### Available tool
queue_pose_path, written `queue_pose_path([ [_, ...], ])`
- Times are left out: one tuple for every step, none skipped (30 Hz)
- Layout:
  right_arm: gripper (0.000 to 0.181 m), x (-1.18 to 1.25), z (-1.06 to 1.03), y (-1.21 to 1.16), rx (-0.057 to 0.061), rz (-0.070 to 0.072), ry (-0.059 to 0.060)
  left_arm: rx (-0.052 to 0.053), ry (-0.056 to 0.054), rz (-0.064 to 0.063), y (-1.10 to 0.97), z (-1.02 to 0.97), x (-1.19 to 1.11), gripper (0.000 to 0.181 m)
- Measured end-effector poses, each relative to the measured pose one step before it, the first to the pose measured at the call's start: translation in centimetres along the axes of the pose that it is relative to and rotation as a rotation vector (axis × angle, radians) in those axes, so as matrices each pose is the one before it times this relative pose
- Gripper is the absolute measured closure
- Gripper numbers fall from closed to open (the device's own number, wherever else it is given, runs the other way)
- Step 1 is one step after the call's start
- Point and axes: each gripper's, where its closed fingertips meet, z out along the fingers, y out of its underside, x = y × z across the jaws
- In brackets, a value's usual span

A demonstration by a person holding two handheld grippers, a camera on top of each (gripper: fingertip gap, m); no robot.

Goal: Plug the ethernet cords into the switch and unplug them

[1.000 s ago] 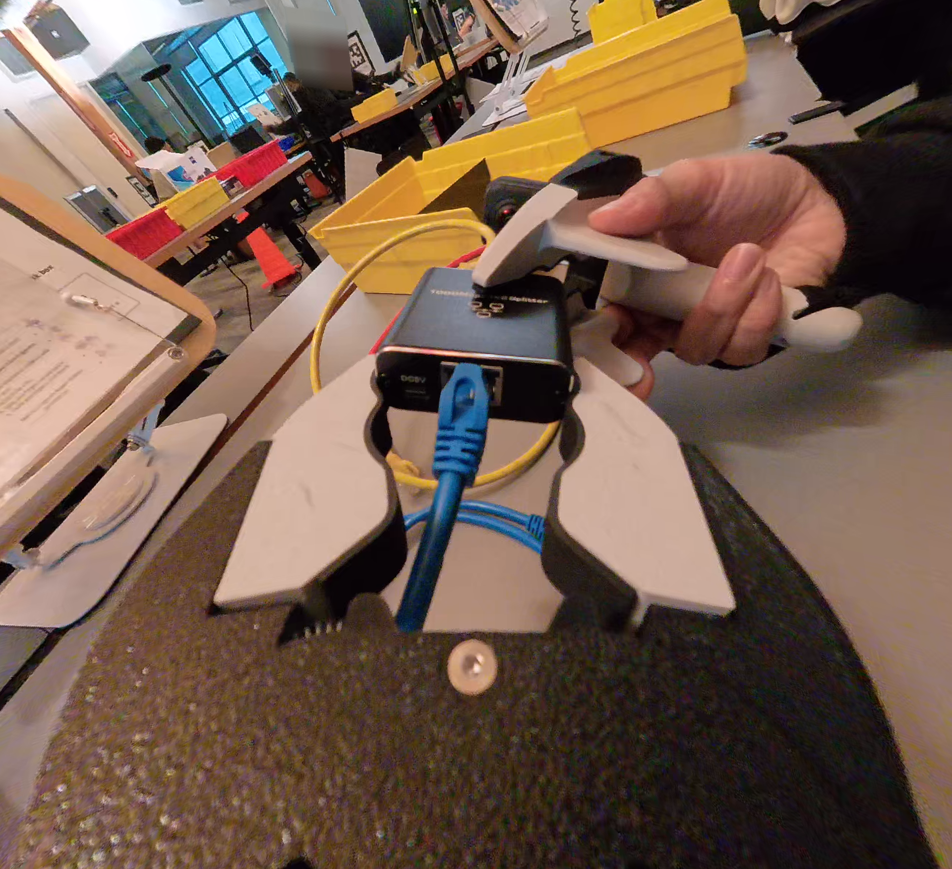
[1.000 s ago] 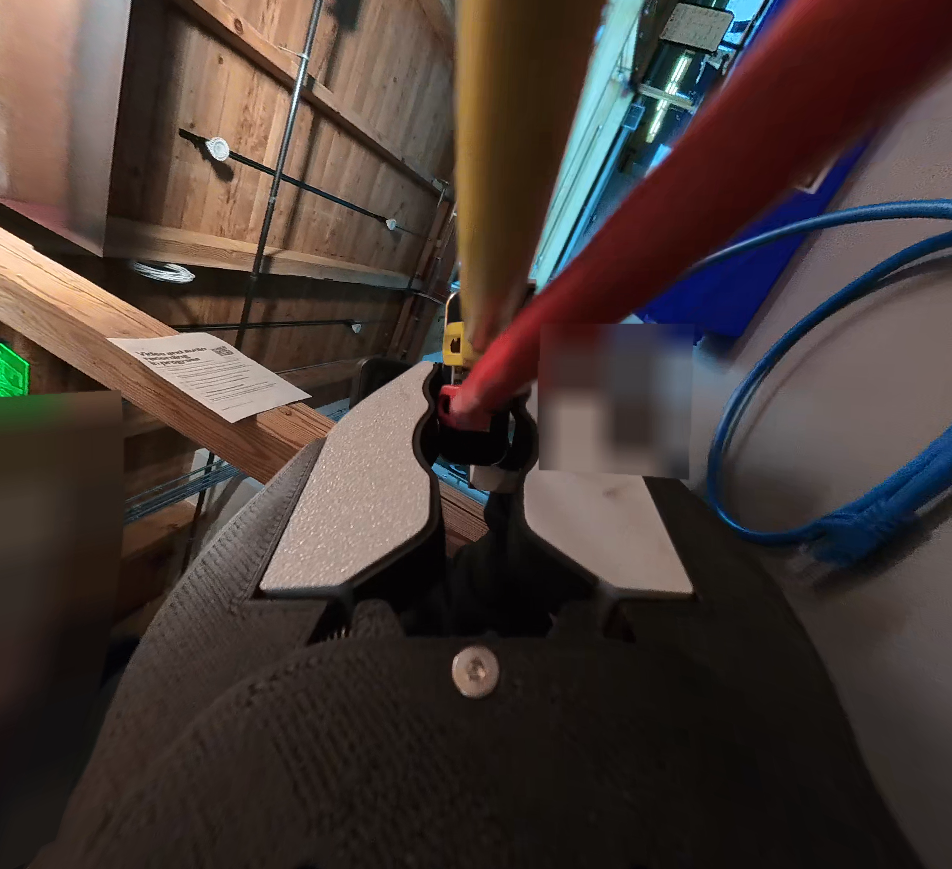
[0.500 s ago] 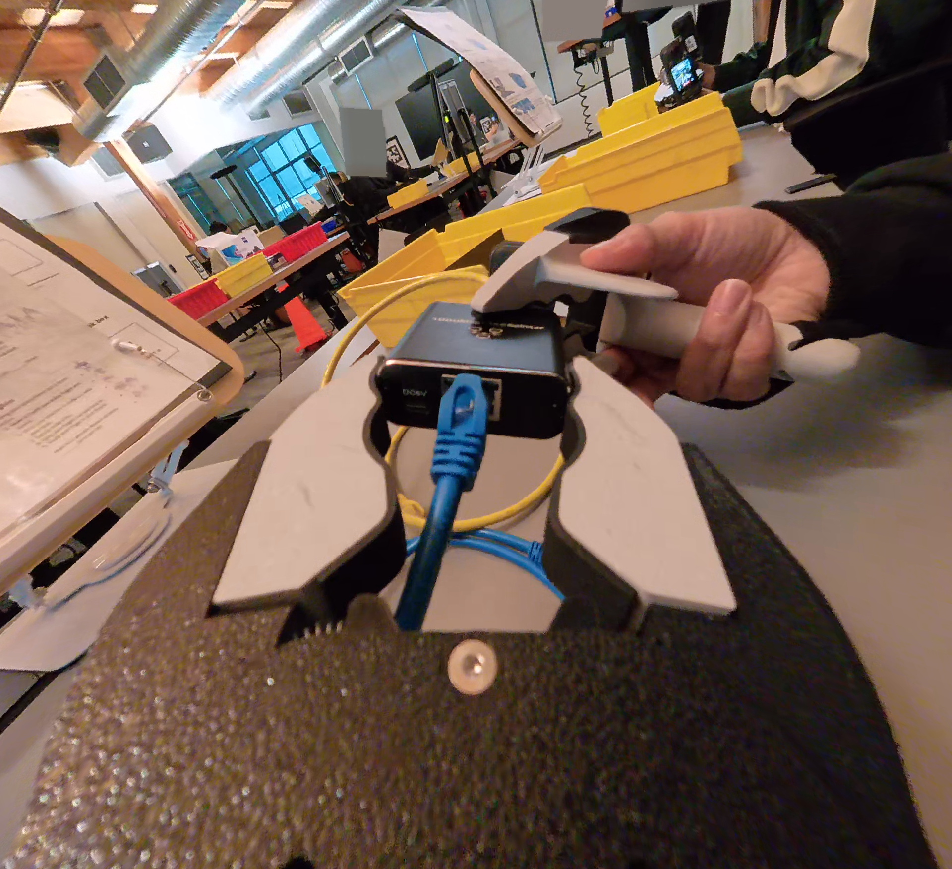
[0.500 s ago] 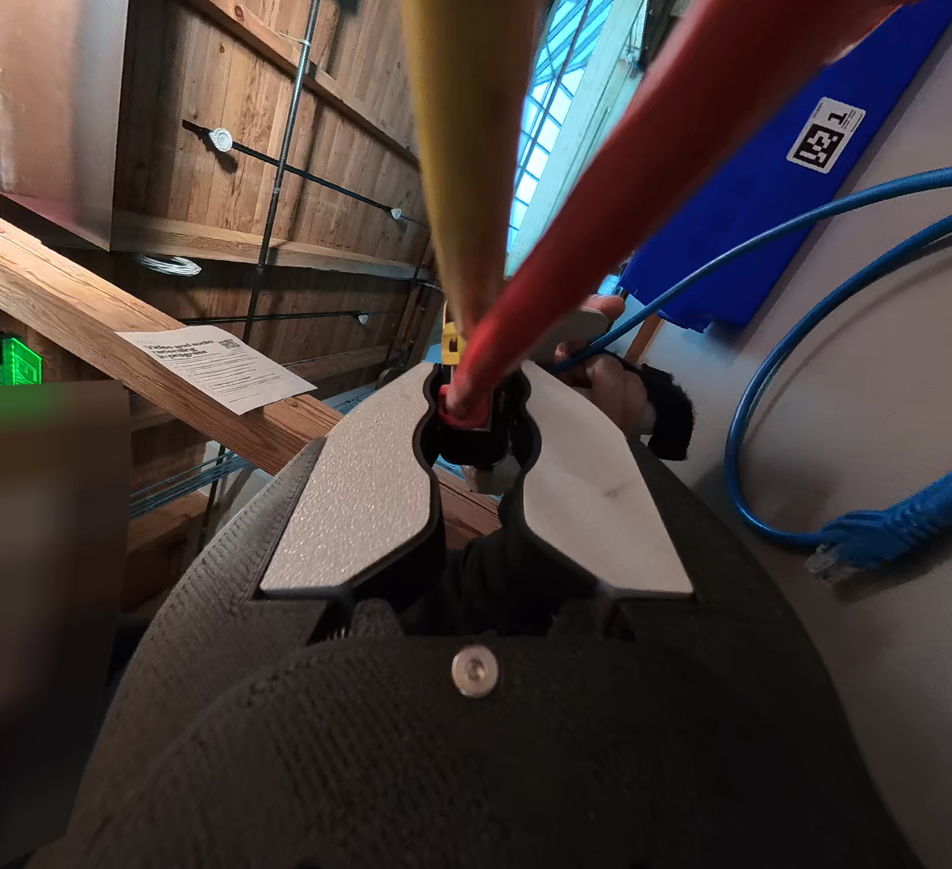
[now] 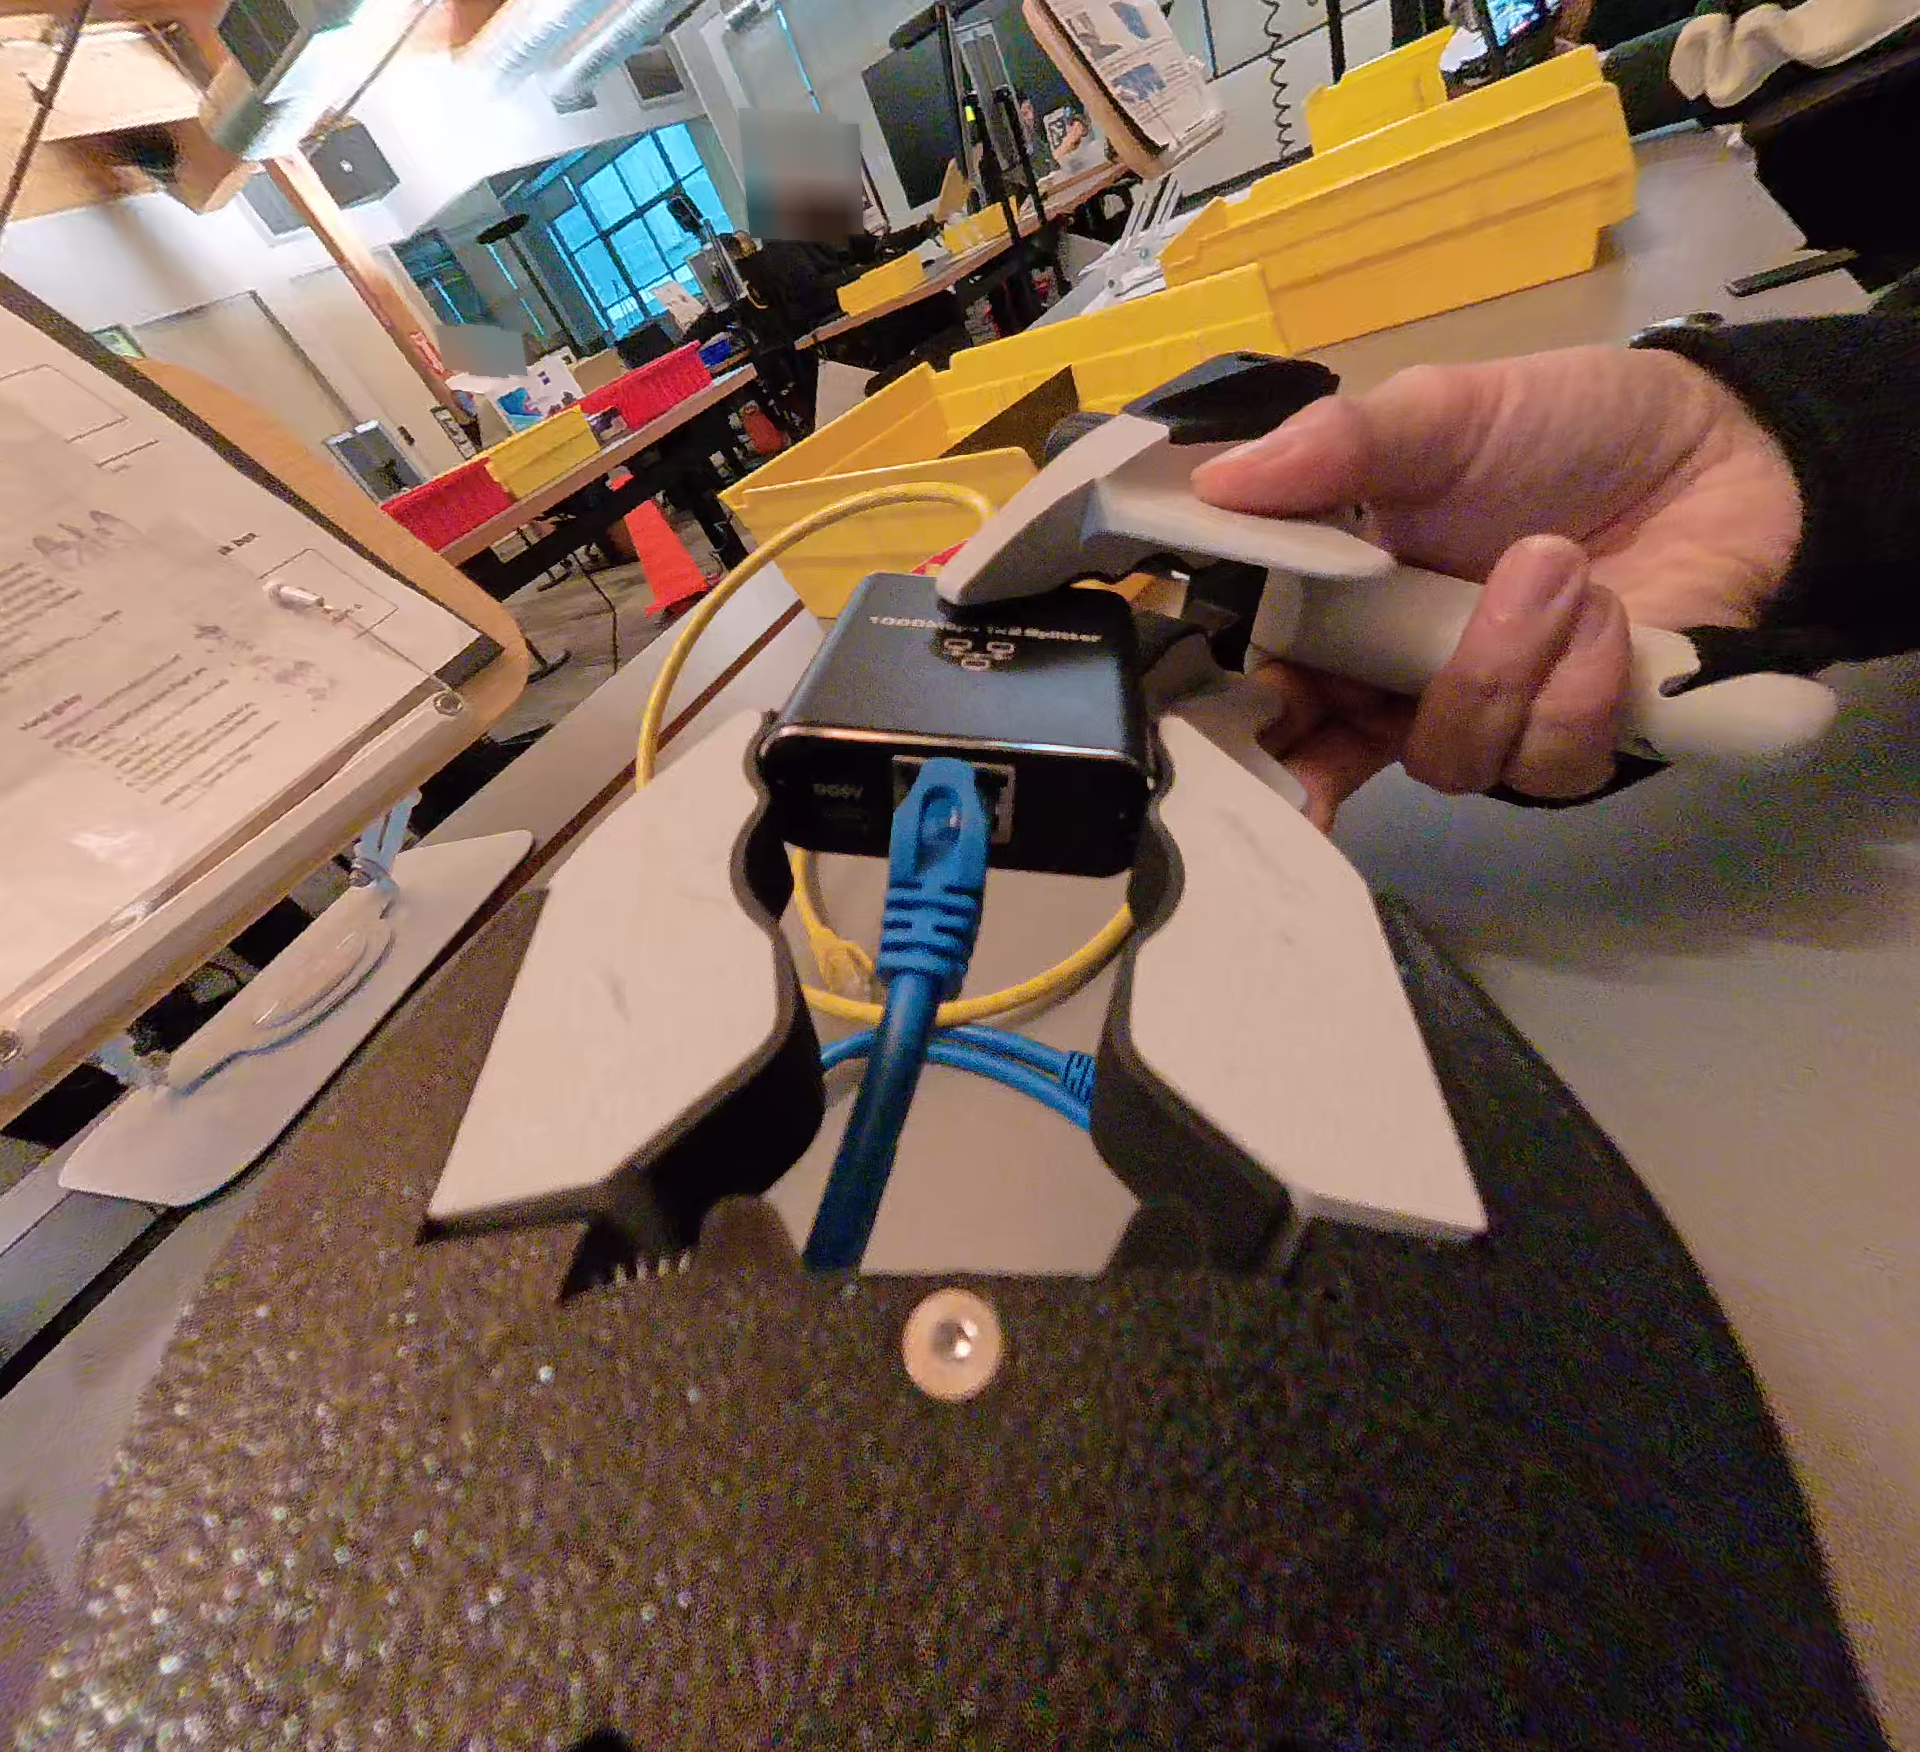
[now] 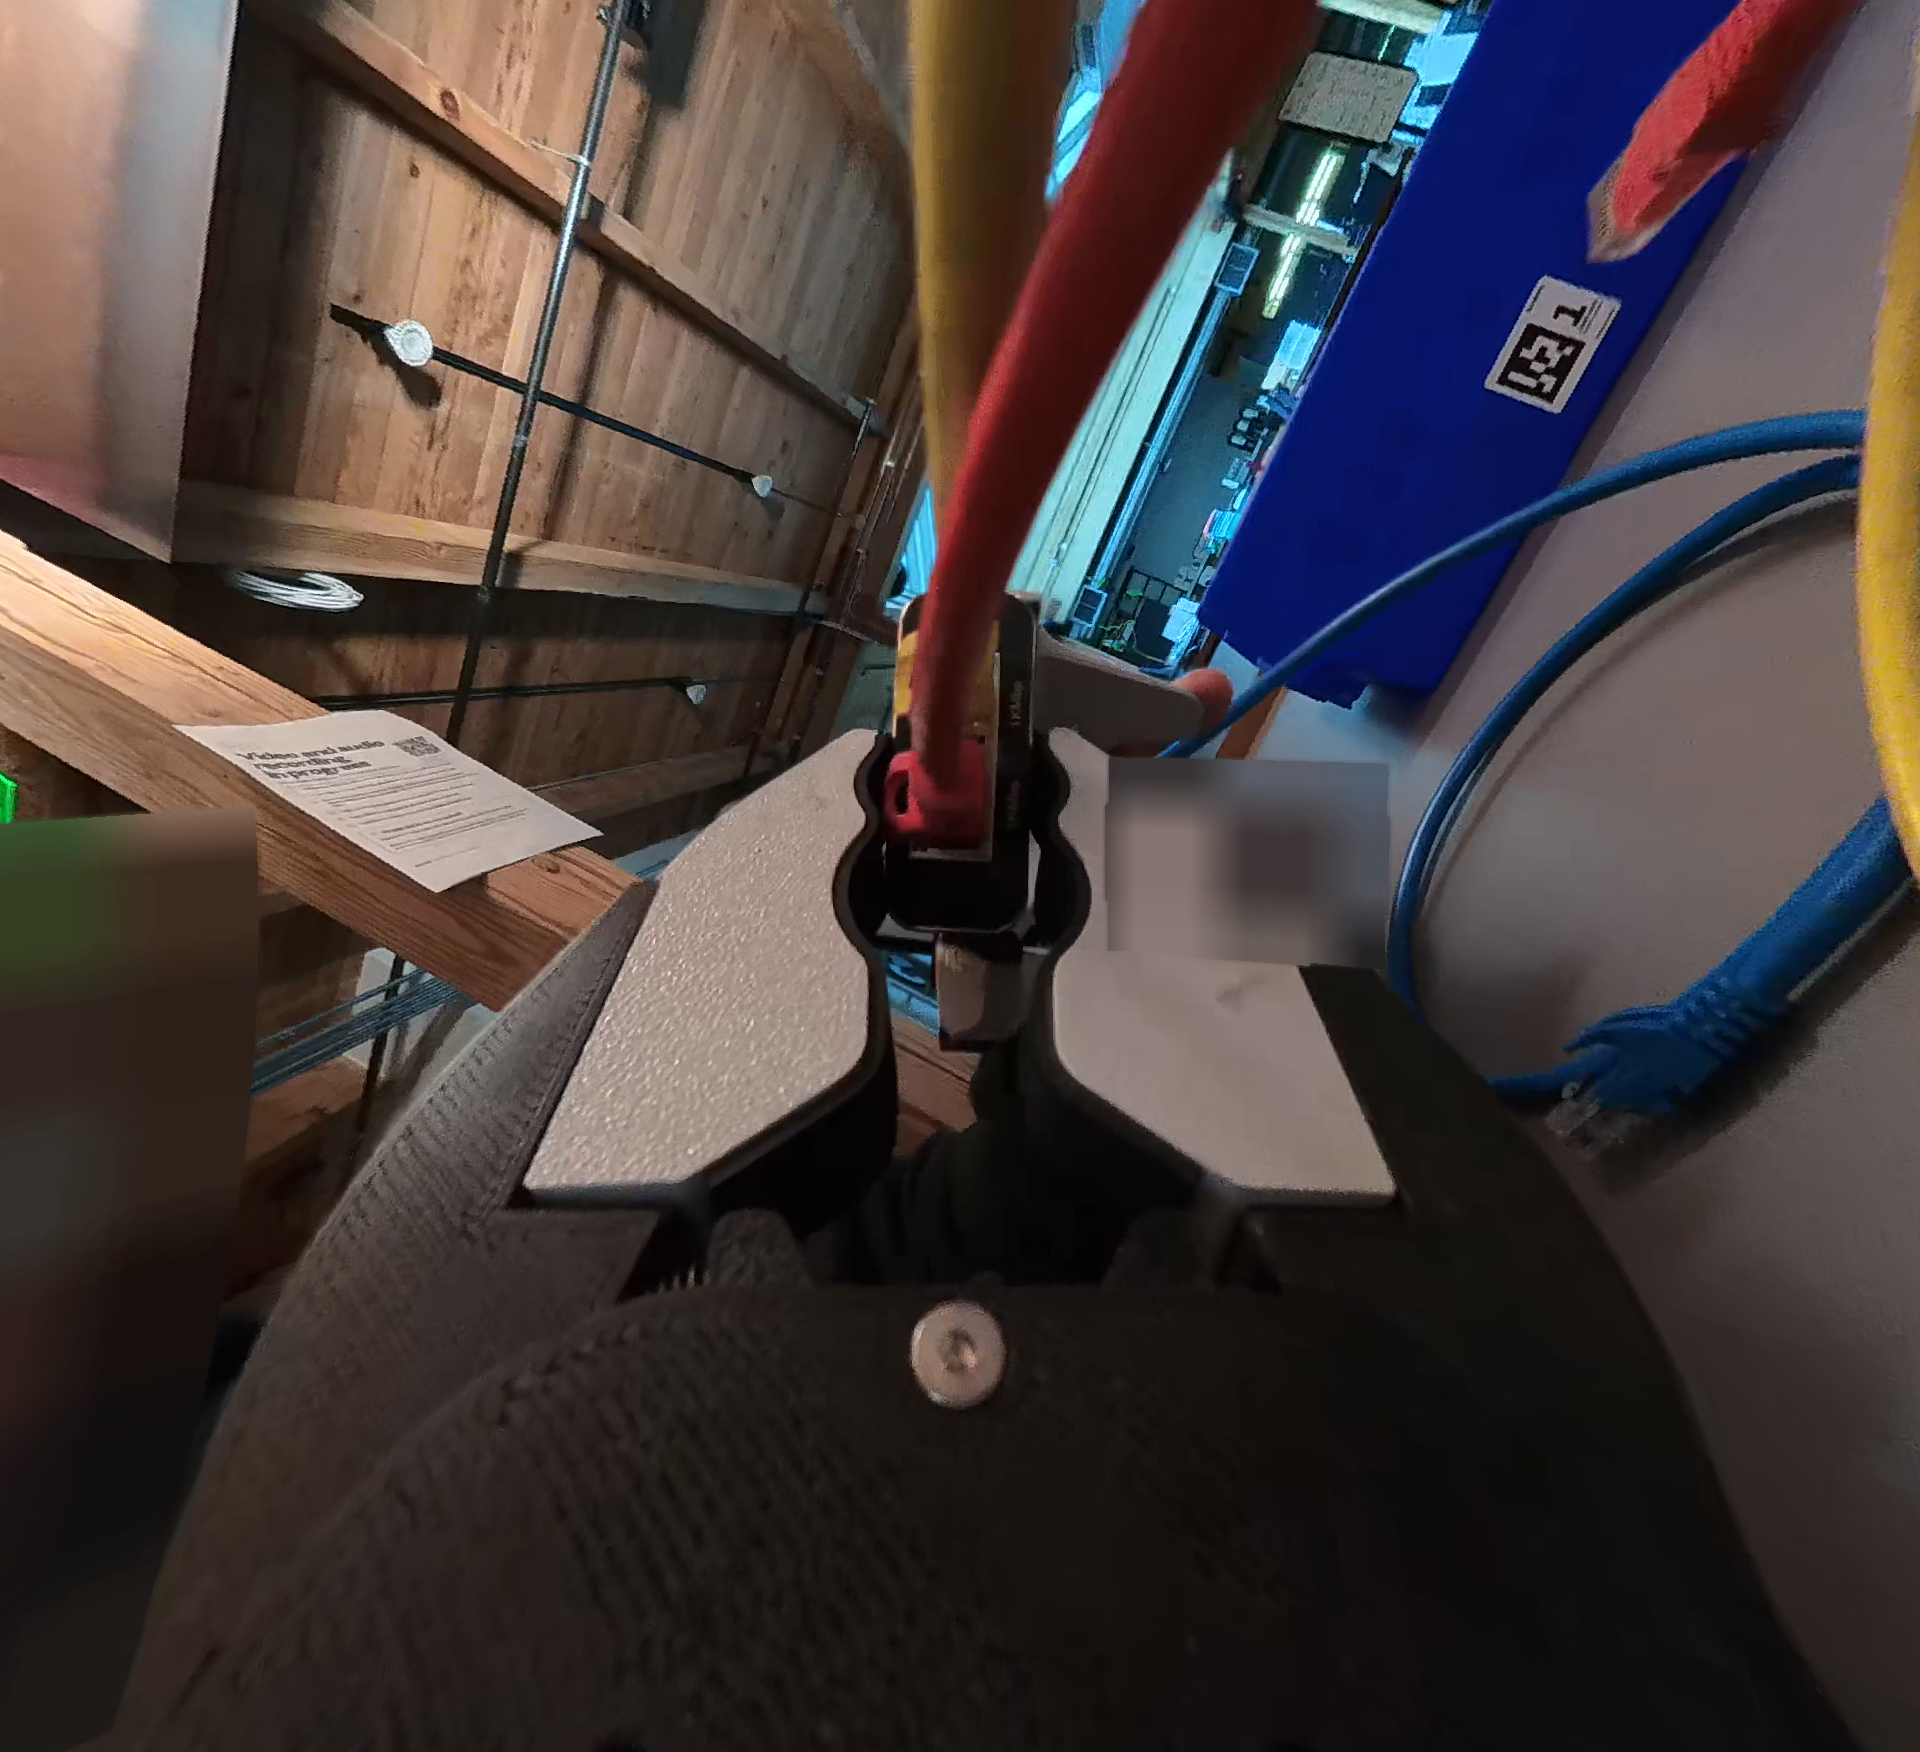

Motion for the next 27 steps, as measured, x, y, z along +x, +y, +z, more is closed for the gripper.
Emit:
queue_pose_path([
  [0.158,0.087,-0.071,-0.102,-0.0002,-0.0141,0.0091,-0.0003,-0.0166,-0.0102,0.092,0.092,-0.029,0.117],
  [0.156,-0.034,-0.045,-0.02,-0.0044,-0.0097,0.0001,0.0003,-0.0116,-0.023,0.094,0.098,0.024,0.118],
  [0.149,-0.249,-0.016,-0.07,0.0015,-0.0062,-0.0118,0.0077,-0.0088,-0.0205,0.029,0.034,0.002,0.118],
  [0.144,-0.158,-0.042,-0.144,0.0041,-0.003,-0.0024,0.0059,-0.0121,-0.0152,0.039,-0.04,-0.1,0.118],
  [0.14,-0.022,-0.046,-0.084,-0.0017,-0.0193,0.0106,0.0085,-0.0144,-0.0109,-0.033,-0.121,-0.206,0.118],
  [0.136,0.109,-0.06,-0.026,-0.005,-0.0327,0.0221,0.0103,-0.0037,-0.0175,-0.097,-0.167,-0.166,0.118],
  [0.129,0.205,-0.066,-0.058,-0.0008,-0.0288,0.0305,0.0123,-0.0062,-0.0132,-0.158,-0.21,-0.276,0.118],
  [0.125,0.143,-0.06,-0.088,0.0034,-0.0207,0.0253,0.0095,-0.0095,-0.0077,-0.146,-0.231,-0.333,0.118],
  [0.125,0.01,-0.066,-0.089,0.0062,-0.0124,0.0151,0.0061,-0.0079,-0.0084,-0.152,-0.24,-0.332,0.118],
  [0.127,-0.082,-0.046,-0.174,0.0158,-0.0038,0.0054,0.0089,-0.0033,-0.0084,-0.2,-0.27,-0.25,0.118],
  [0.132,-0.189,-0.038,-0.268,0.0284,0.0029,-0.0034,0.0109,-0.0007,-0.0058,-0.226,-0.29,-0.184,0.118],
  [0.135,-0.229,0.001,-0.277,0.035,0.0069,-0.0067,0.0082,-0.0039,-0.0034,-0.159,-0.276,-0.179,0.118],
  [0.139,-0.173,0.058,-0.036,0.023,0.0053,-0.0017,0.001,-0.0032,-0.0022,-0.035,-0.223,-0.119,0.118],
  [0.145,-0.114,0.079,0.251,0.0058,-0.0014,0.0021,0.0019,0.0011,-0.005,-0.006,-0.178,-0.039,0.118],
  [0.148,0.077,0.086,0.476,-0.0033,-0.0059,0.0136,0.0076,-0.001,-0.006,-0.05,-0.173,-0.025,0.118],
  [0.147,0.243,0.067,0.564,-0.0045,-0.0056,0.0233,0.0105,-0.004,-0.0033,-0.089,-0.169,-0.043,0.118],
  [0.147,0.159,0.076,0.434,0.0067,-0.0024,0.0135,0.006,0.0011,-0.0063,-0.044,-0.146,0.016,0.118],
  [0.148,-0.024,0.038,0.128,0.0297,0.0109,-0.0016,0.0038,-0.0015,-0.0026,-0.008,-0.097,-0.005,0.118],
  [0.148,-0.065,-0.049,-0.178,0.0512,0.022,-0.0065,0.0016,-0.0025,0.0038,0.028,-0.052,0.017,0.118],
  [0.148,-0.069,-0.085,-0.245,0.0537,0.0201,-0.0079,-0.0012,-0.0014,0.0049,0.045,-0.031,0.034,0.118],
  [0.15,-0.016,-0.104,-0.153,0.0463,0.0102,-0.0029,-0.0043,0.0036,0.0037,0.046,0.007,0.126,0.118],
  [0.149,-0.046,-0.046,-0.095,0.042,0.0076,-0.0011,-0.0027,-0.0003,0.0063,0.034,0.013,0.1,0.118],
  [0.147,-0.27,0.01,-0.007,0.0349,0.0116,-0.0123,-0.0071,0.0016,0.0066,0.081,0.041,0.136,0.118],
  [0.148,-0.204,0.033,0.073,0.0216,0.0254,-0.0065,-0.0083,0.0041,0.0085,0.144,0.028,0.166,0.118],
  [0.149,-0.134,0.066,0.021,0.0197,0.0196,-0.0001,-0.0034,0.0052,0.0087,0.095,-0.012,0.218,0.118],
  [0.153,-0.022,0.111,0.129,0.0098,-0.0049,0.0092,0.005,0.0025,0.0038,-0.043,-0.059,0.21,0.118],
  [0.154,0.045,0.121,0.174,0.0046,-0.0197,0.0138,0.0117,0.0025,0.0,-0.196,-0.088,0.222,0.118],
])
